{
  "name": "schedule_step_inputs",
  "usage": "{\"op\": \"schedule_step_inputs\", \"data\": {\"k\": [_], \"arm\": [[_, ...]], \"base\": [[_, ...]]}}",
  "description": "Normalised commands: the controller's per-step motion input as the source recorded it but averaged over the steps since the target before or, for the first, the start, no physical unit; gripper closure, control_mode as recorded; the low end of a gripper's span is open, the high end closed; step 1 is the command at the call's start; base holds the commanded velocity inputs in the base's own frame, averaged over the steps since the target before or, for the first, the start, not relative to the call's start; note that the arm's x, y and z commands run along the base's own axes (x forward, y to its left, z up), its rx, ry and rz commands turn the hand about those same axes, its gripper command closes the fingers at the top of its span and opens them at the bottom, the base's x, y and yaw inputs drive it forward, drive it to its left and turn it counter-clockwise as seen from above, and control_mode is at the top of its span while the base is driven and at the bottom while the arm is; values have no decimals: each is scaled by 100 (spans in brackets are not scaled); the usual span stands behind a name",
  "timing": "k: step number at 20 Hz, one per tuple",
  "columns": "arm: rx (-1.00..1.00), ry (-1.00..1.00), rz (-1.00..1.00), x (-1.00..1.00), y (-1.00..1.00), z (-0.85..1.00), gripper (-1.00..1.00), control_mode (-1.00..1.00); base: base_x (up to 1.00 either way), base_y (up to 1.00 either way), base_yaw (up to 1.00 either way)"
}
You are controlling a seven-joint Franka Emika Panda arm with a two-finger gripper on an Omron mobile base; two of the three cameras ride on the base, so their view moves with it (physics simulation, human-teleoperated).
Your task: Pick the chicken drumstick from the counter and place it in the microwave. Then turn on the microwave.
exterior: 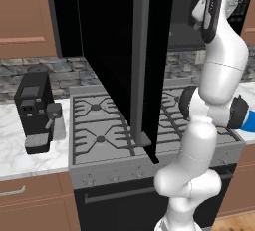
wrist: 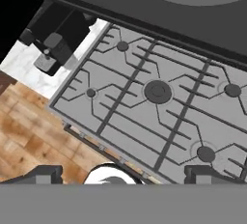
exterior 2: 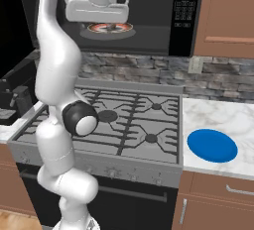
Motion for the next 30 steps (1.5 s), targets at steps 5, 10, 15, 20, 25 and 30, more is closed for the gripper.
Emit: {"op": "schedule_step_inputs", "data": {"k": [5,10,15,20,25,30], "arm": [[0,-29,0,-62,-6,-75,-100,-100],[-1,-37,0,-67,0,-73,-100,-100],[-4,-45,0,-75,0,-67,-100,-100],[-14,-48,0,-75,3,-65,-100,-100],[-20,-46,0,-64,3,-64,-100,-100],[-9,-25,-3,-24,0,-36,-100,-100]], "base": [[0,0,0],[0,0,0],[0,0,0],[0,0,0],[0,0,0],[0,0,0]]}}
